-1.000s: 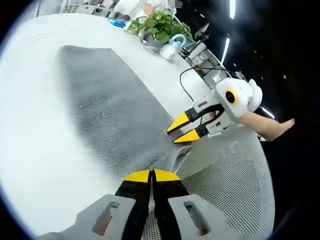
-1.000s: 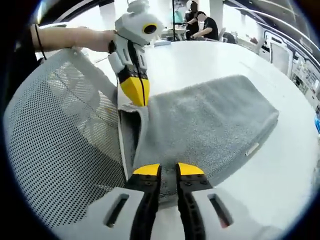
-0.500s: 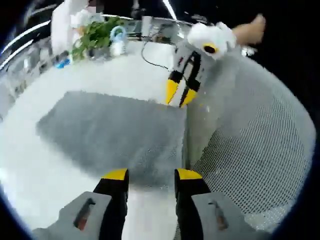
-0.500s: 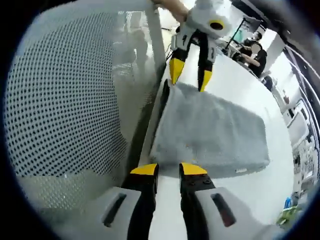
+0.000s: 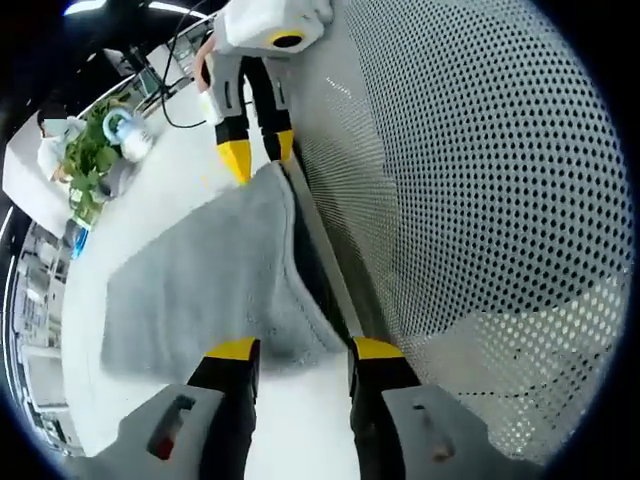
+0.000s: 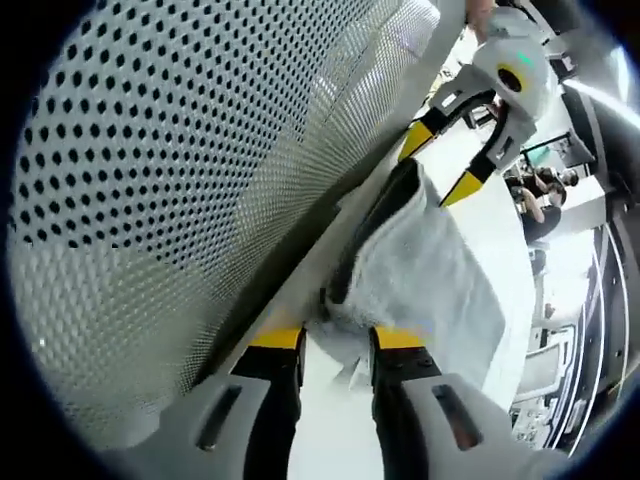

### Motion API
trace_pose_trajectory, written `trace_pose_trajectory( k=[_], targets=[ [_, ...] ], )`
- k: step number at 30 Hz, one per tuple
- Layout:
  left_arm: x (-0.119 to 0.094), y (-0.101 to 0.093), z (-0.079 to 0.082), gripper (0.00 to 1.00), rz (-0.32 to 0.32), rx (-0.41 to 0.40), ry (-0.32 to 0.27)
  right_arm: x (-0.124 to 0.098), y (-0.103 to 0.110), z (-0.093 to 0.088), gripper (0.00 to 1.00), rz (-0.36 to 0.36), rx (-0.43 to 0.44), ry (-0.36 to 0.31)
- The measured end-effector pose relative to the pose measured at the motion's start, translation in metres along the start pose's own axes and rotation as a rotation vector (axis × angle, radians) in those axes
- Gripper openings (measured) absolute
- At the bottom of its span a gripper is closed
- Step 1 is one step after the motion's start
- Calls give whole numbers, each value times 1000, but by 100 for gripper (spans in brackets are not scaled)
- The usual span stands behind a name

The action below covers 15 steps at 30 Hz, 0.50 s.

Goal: Fold the towel on the table until its edges align and the towel forms a compact rectangular stack.

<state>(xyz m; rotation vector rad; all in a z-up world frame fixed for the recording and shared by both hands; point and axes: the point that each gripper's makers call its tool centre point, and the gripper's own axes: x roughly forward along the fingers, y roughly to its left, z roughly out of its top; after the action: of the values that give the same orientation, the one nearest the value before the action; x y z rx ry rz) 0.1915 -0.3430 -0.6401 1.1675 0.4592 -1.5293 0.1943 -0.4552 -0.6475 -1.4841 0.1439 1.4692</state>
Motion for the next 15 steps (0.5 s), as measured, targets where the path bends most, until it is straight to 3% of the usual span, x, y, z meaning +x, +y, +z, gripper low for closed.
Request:
trace_pose_trajectory(
  k=[4, 9, 11, 13, 15],
  targets=[
    [9, 2, 24, 32, -20, 3, -48, -8, -16, 6, 33, -77, -6, -25],
    [32, 1, 53, 32, -86, -89, -98, -6, -20, 7, 36, -73, -30, -24],
    [39, 4, 61, 33, -85, -105, -104, -8, -26, 12, 34, -76, 5, -41],
    [43, 9, 64, 35, -57, -128, -91, -11, -31, 14, 27, -81, 45, -45],
    [47, 16, 68, 35, -20, -172, -90, -13, -40, 15, 26, -111, 83, -55]
  ],
)
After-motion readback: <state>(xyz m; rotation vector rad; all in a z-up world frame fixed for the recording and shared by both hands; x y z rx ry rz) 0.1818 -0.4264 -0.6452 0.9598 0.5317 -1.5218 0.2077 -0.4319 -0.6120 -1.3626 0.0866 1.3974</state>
